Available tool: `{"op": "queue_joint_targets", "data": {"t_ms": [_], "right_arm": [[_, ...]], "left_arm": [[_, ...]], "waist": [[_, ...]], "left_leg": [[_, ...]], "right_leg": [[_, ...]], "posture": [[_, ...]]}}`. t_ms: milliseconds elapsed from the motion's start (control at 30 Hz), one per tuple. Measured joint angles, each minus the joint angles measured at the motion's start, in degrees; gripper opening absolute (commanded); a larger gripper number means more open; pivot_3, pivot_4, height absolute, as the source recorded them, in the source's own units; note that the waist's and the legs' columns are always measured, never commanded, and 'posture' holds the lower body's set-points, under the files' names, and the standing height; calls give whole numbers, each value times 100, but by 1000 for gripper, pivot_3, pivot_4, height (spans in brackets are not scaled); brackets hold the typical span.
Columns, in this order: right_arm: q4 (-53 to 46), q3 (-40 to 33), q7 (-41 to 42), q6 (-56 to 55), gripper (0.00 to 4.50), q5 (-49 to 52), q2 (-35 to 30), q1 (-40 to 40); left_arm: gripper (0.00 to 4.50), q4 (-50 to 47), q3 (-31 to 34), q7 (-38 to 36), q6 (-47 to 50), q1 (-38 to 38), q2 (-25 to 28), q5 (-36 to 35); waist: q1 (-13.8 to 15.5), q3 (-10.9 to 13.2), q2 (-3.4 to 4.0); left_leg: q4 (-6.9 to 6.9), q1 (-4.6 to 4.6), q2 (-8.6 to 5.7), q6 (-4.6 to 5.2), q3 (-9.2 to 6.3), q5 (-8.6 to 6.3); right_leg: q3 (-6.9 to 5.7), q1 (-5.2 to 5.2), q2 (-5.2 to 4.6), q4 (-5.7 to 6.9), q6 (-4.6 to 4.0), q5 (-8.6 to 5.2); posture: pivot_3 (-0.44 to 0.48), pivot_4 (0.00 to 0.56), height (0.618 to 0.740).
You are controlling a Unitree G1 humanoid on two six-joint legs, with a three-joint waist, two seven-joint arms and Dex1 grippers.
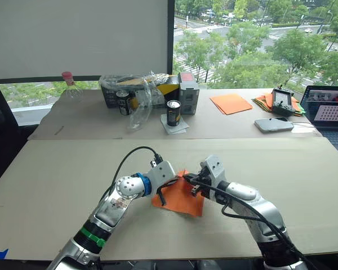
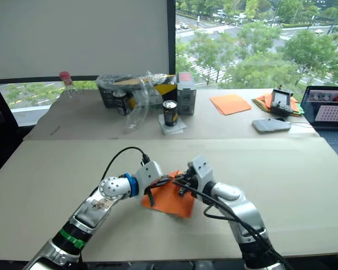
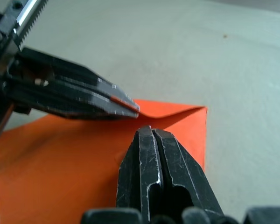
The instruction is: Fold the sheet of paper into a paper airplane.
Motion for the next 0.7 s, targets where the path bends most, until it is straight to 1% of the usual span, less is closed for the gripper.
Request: {"op": "queue_joint_targets", "data": {"t_ms": [100, 333, 433, 533, 700], "right_arm": [[117, -96, 8, -3, 0, 80, 0, -173], [617, -5, 200, -52, 0, 70, -100, -502], [862, 190, 376, -71, 0, 21, -185, -679], [1317, 444, 563, -101, 0, -94, -203, -885], [1734, 612, 708, -263, 0, -247, -184, -1108]], "left_arm": [[13, 27, -4, -56, 75, -1, -1, 39], [13, 32, -37, -299, 283, -36, 15, 87], [13, 32, -60, -361, 299, -71, 10, 154], [13, 35, -73, -421, 300, -93, 0, 177], [13, 39, -76, -453, 304, -101, -8, 178]], "waist": [[-1, 0, 0], [-3, 0, 0], [-5, 0, 0], [-7, 0, 0], [-6, 0, 0]], "left_leg": [[0, 0, 0, 0, 0, 0], [1, 0, 0, 0, 0, 0], [1, 0, 0, 0, 0, 0], [1, 0, 0, -1, 1, 1], [2, 0, 0, -1, 0, 1]], "right_leg": [[-1, 0, 0, 1, 0, 0], [-1, -1, 0, 3, 0, 0], [-2, 0, 0, 3, 0, 0], [-1, -1, 0, 3, 0, 0], [-1, -1, 0, 4, 0, 0]], "posture": [[0, 150, 670], [0, 150, 670], [0, 150, 670], [0, 150, 670], [0, 150, 670]]}}
